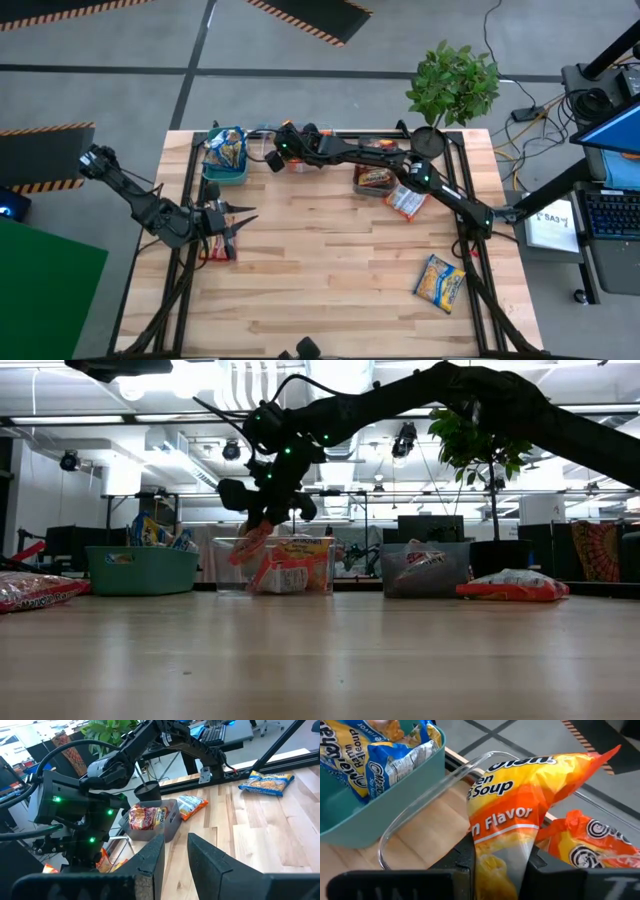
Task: Sort Maruchan noodles
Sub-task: Put the orange noodle pack into the transparent bin, then put the red noodle pack into the black bin
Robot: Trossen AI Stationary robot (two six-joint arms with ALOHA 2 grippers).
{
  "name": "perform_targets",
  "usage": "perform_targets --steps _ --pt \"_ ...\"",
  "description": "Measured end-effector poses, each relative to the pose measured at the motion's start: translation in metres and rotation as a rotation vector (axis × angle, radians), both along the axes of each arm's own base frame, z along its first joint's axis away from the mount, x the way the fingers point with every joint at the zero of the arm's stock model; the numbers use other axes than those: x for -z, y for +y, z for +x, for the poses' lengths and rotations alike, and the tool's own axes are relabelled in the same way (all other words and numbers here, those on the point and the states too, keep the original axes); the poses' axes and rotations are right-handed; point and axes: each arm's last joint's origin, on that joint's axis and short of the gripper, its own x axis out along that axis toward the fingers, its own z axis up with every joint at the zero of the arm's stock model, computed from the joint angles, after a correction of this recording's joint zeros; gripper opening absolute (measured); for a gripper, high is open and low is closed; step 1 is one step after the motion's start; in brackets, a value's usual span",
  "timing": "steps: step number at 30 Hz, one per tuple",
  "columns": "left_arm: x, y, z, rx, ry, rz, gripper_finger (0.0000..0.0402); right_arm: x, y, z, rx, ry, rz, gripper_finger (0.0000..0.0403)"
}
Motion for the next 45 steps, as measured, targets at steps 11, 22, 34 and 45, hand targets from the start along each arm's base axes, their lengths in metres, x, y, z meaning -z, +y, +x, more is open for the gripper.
perform_targets --steps 11,22,34,45 --pt "0.000 0.000 0.000 0.000 0.000 -0.001 0.0067 -0.002 -0.001 0.002 0.000 -0.037 -0.002 0.0070" --pt "0.000 0.000 0.000 0.000 0.000 0.000 0.0067 -0.003 0.001 0.004 -0.066 -0.051 0.031 0.0167" --pt "0.001 0.000 0.000 0.000 0.004 -0.001 0.0067 -0.015 0.022 0.005 -0.233 -0.024 0.054 0.0148" --pt "0.002 0.000 0.000 -0.004 0.011 -0.012 0.0067 -0.057 0.131 -0.014 -0.434 0.251 -0.064 0.0117"
